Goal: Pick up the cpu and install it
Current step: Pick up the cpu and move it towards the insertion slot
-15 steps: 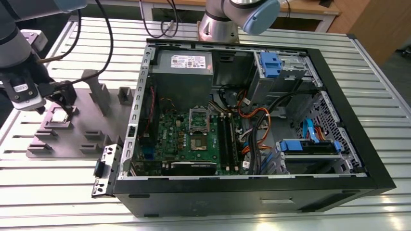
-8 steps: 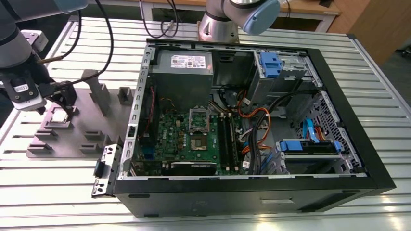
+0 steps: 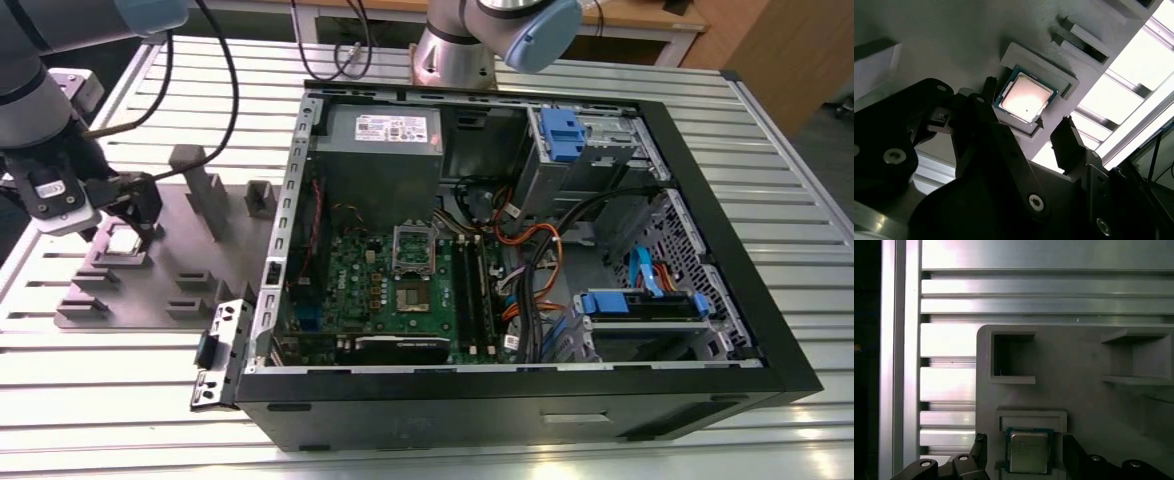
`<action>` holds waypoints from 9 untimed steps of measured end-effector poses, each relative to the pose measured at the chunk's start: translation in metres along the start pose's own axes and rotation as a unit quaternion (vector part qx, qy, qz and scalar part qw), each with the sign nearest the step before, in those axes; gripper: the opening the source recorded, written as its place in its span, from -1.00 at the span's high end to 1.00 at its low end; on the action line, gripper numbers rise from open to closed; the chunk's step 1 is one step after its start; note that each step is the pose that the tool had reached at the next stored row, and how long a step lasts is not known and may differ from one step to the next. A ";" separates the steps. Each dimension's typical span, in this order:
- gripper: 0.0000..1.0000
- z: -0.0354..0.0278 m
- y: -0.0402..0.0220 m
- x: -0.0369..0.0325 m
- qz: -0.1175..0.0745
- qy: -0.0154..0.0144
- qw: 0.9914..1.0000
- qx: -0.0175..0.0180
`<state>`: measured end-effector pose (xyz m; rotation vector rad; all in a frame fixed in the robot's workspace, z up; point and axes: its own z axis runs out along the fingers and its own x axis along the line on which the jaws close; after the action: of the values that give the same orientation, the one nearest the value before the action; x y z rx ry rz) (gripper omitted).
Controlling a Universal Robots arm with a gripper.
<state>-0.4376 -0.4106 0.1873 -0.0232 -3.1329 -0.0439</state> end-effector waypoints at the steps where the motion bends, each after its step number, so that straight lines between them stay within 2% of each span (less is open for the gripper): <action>1: -0.40 0.0005 -0.0001 0.0000 0.000 0.000 1.000 0.000; 9: -0.40 0.0032 -0.0001 -0.0012 0.000 0.000 1.000 0.000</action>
<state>-0.4364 -0.4106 0.1841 -0.0231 -3.1328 -0.0439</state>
